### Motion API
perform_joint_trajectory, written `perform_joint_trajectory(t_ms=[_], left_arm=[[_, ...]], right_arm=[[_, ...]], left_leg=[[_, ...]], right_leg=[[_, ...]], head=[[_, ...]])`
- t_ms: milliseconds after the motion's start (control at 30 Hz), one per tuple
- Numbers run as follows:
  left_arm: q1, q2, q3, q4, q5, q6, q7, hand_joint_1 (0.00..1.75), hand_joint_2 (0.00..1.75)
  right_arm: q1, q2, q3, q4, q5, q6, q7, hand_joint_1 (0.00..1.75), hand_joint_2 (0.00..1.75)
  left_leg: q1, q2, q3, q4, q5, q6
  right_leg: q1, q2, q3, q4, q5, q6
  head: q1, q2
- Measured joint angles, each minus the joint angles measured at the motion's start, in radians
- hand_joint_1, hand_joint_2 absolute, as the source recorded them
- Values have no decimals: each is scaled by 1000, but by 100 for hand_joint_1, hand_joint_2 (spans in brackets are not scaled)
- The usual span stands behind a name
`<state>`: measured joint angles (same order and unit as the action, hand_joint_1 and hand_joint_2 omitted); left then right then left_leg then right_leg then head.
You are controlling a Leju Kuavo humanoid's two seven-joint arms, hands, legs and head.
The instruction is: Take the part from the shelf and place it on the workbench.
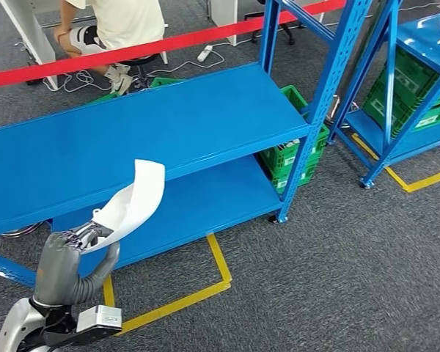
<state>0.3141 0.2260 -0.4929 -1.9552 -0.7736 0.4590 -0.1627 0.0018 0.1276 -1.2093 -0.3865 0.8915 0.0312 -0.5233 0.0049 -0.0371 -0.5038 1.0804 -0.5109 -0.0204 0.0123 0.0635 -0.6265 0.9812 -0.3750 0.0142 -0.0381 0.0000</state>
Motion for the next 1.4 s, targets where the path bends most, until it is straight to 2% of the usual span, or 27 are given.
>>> perform_joint_trajectory(t_ms=[67, 100, 167, 200, 233, 300, 333, 367, 400, 433, 467, 533, 567, 633, 667, 700, 767, 833, 867, 1000, 1067, 1133, 1200, 1233, 1300, 1333, 1400], left_arm=[[-16, -12, -1, 9, 22, -5, -25, 175, 175], [-24, -18, -2, 15, 33, -12, -34, 175, 175], [-38, -32, -2, 29, 61, -37, -52, 175, 175], [-44, -38, -2, 36, 74, -52, -60, 175, 175], [-48, -43, -2, 43, 85, -63, -68, 175, 175], [-52, -51, -2, 54, 96, -76, -78, 175, 175], [-52, -54, -2, 60, 98, -79, -80, 175, 175], [-53, -56, -2, 66, 102, -83, -81, 175, 175], [-55, -59, -2, 73, 107, -89, -83, 175, 175], [-57, -62, -2, 79, 115, -95, -86, 175, 175], [-60, -64, -3, 86, 123, -103, -89, 175, 175], [-67, -69, -3, 96, 137, -110, -97, 175, 175], [-71, -71, -3, 100, 141, -111, -99, 175, 175], [-78, -74, -4, 107, 145, -112, -102, 175, 175], [-82, -75, -4, 110, 145, -113, -103, 175, 175], [-84, -76, -5, 113, 146, -113, -104, 175, 175], [-86, -78, -6, 118, 149, -115, -106, 175, 175], [-85, -78, -7, 121, 155, -118, -108, 175, 175], [-86, -78, -7, 122, 157, -119, -109, 175, 175], [-86, -78, -7, 122, 158, -121, -109, 175, 175], [-87, -78, -8, 126, 160, -129, -110, 175, 175], [-99, -87, -10, 141, 146, -130, -113, 175, 175], [-116, -104, -11, 158, 126, -115, -125, 175, 175], [-123, -113, -11, 164, 125, -106, -139, 175, 175], [-133, -125, -10, 171, 138, -97, -175, 175, 175], [-136, -130, -9, 175, 143, -92, -192, 175, 175], [-139, -138, -8, 182, 147, -87, -209, 175, 175]], right_arm=[[2, 9, -14, -18, -4, 10, 7, 0, 175], [4, 13, -21, -29, -5, 16, 12, 0, 175], [13, 23, -40, -57, -2, 34, 25, 0, 175], [18, 30, -50, -73, 0, 45, 32, 0, 175], [22, 37, -59, -89, 3, 54, 38, 0, 175], [24, 52, -74, -117, 8, 67, 44, 0, 175], [24, 57, -80, -128, 10, 70, 45, 0, 175], [24, 62, -85, -138, 11, 73, 47, 0, 175], [24, 67, -90, -149, 12, 74, 51, 0, 175], [26, 74, -97, -163, 12, 75, 56, 0, 175], [28, 82, -105, -180, 13, 78, 63, 0, 175], [29, 102, -119, -219, 16, 85, 74, 0, 175], [28, 111, -124, -237, 18, 89, 76, 0, 175], [31, 124, -135, -265, 21, 94, 79, 0, 175], [33, 131, -140, -275, 21, 95, 80, 0, 175], [36, 136, -145, -285, 21, 95, 81, 0, 175], [36, 146, -152, -301, 22, 95, 84, 0, 175], [35, 151, -155, -312, 22, 96, 87, 0, 175], [35, 153, -156, -314, 22, 96, 88, 0, 175], [35, 153, -156, -315, 22, 96, 88, 0, 175], [34, 161, -163, -327, 25, 94, 91, 0, 175], [32, 175, -191, -352, 36, 84, 93, 0, 175], [29, 182, -223, -367, 48, 74, 90, 0, 175], [29, 183, -234, -369, 54, 72, 88, 0, 175], [26, 184, -247, -368, 61, 71, 84, 0, 175], [24, 185, -252, -368, 65, 71, 83, 0, 175], [20, 186, -258, -368, 68, 72, 80, 0, 175]], left_leg=[[1, -35, 63, -107, -12, 8], [0, -38, 71, -129, -19, 13], [1, -16, 59, -130, -12, 25], [2, -4, 52, -130, -5, 33], [4, 9, 44, -131, 4, 39], [3, 34, 25, -130, 21, 44], [3, 48, 14, -130, 30, 42], [3, 63, 4, -129, 37, 41], [4, 76, -4, -129, 43, 38], [4, 89, -11, -128, 48, 35], [4, 100, -15, -128, 53, 31], [2, 120, -20, -126, 60, 21], [0, 129, -22, -124, 63, 15], [0, 148, -23, -123, 68, 3], [3, 146, -24, -120, 66, -4], [5, 129, -29, -108, 53, -10], [7, 76, -63, -27, -8, -19], [7, 47, -102, 66, -64, -20], [6, 44, -112, 89, -75, -20], [6, 44, -117, 100, -79, -21], [6, 42, -141, 153, -89, -20], [10, 11, -91, 55, -27, -14], [16, -9, -21, -95, 42, 0], [18, -1, -23, -101, 40, 9], [20, 21, -24, -103, 43, 21], [18, 32, -25, -103, 44, 23], [16, 58, -26, -103, 44, 24]], right_leg=[[1, 21, -21, 6, 22, 10], [1, 31, -28, 5, 33, 15], [-1, 37, -43, 5, 41, 25], [-2, 23, -54, 18, 23, 29], [-3, 1, -70, 51, -13, 34], [-7, -44, -110, 176, -110, 46], [-11, -53, -128, 246, -141, 52], [-14, -57, -135, 297, -150, 57], [-17, -59, -125, 313, -140, 59], [-19, -64, -90, 285, -118, 61], [-20, -77, -34, 219, -98, 61], [-17, -113, 85, 62, -90, 55], [-14, -123, 117, 13, -96, 50], [-8, -113, 115, -8, -100, 34], [-8, -103, 110, -11, -98, 26], [-9, -94, 106, -11, -94, 18], [-12, -77, 104, -13, -83, 2], [-11, -64, 96, -13, -77, -5], [-11, -61, 95, -13, -76, -6], [-10, -60, 94, -13, -76, -6], [-9, -45, 89, -12, -73, -7], [-7, 4, 73, -2, -65, 3], [-7, 48, 48, 12, -58, 22], [-6, 41, 35, 24, -61, 31], [-5, -10, -2, 96, -102, 41], [-5, -36, -33, 162, -136, 45], [-10, -55, -93, 295, -190, 52]], head=[[0, 0], [0, 0], [1, 0], [4, 0], [7, 0], [13, 0], [13, 0], [14, 0], [14, 0], [14, 0], [14, 0], [14, 0], [14, 0], [12, 0], [11, 0], [11, 0], [8, 0], [6, 0], [6, 0], [6, 0], [6, 0], [7, 0], [7, 0], [8, 0], [16, 0], [21, 0], [23, 0]])
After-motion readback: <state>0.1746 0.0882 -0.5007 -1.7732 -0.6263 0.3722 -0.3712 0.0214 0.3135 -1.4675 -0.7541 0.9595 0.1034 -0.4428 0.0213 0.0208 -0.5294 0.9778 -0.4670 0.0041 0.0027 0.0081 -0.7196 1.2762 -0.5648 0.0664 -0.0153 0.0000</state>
